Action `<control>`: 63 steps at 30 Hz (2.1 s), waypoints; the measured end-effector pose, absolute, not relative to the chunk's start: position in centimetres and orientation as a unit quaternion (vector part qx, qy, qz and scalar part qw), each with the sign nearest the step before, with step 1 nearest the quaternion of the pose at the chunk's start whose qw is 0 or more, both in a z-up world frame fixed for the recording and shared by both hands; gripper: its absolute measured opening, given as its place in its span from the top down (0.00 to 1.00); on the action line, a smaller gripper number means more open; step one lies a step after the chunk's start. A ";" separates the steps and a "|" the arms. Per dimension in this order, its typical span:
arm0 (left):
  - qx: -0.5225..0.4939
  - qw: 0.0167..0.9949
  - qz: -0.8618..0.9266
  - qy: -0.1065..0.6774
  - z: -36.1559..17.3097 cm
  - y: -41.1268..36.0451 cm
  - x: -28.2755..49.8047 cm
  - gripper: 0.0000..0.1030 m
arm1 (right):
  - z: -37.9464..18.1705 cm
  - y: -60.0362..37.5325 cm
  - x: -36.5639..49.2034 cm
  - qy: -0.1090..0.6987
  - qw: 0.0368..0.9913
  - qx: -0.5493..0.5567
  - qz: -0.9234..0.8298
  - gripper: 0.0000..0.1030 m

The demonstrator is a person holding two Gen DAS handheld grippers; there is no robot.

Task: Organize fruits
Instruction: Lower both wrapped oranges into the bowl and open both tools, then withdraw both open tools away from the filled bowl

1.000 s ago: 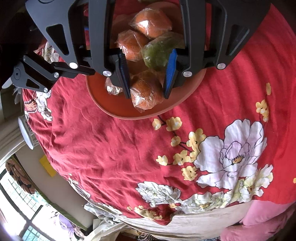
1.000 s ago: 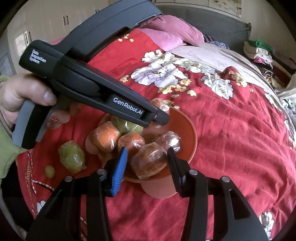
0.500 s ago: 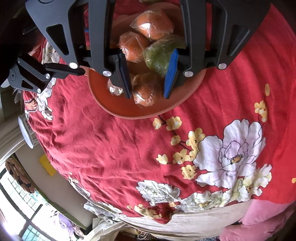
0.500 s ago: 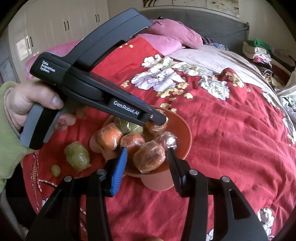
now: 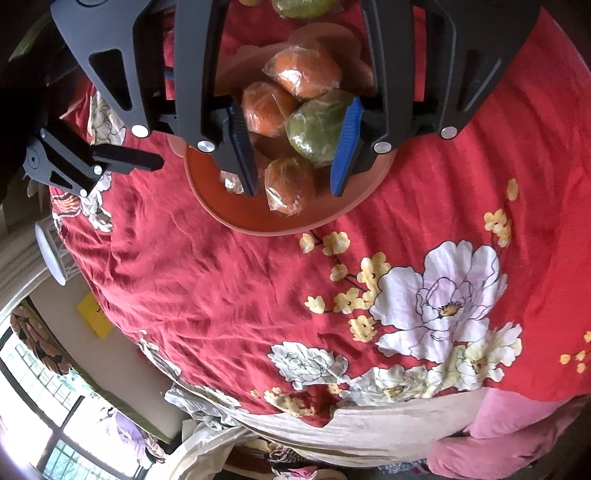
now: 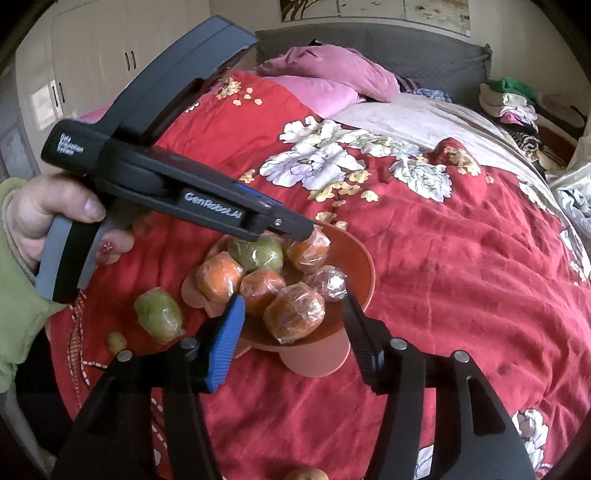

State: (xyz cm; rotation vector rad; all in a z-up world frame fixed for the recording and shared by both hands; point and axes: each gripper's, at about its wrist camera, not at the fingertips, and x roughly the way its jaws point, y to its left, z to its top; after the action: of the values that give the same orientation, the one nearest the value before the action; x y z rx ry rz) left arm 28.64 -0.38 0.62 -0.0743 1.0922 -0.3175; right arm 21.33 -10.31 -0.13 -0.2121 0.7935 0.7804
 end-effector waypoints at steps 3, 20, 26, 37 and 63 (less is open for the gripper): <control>-0.038 0.846 -0.148 0.510 0.9 -0.3 28.0 0.62 | 0.1 -10.6 21.3 0.373 0.846 -0.095 0.369 0.40; -0.056 0.867 -0.136 0.476 2.8 0.2 25.1 0.44 | 0.9 -12.2 20.4 0.355 0.863 -0.071 0.354 0.15; -0.064 0.876 -0.130 0.461 3.9 0.3 24.1 0.38 | 1.2 -12.4 20.1 0.349 0.866 -0.067 0.353 0.11; -0.071 0.889 -0.123 0.435 5.7 0.5 22.4 0.28 | 2.2 -13.1 19.6 0.336 0.873 -0.057 0.349 0.09; -0.089 0.900 -0.096 0.416 6.2 1.8 18.4 0.10 | 3.2 -13.5 18.8 0.319 0.881 -0.052 0.344 0.05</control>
State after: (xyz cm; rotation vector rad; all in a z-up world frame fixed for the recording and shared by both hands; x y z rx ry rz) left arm 18.42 1.85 6.18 -0.1838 0.8620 -0.1994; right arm 18.75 -13.50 3.22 -0.1086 0.6648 0.7176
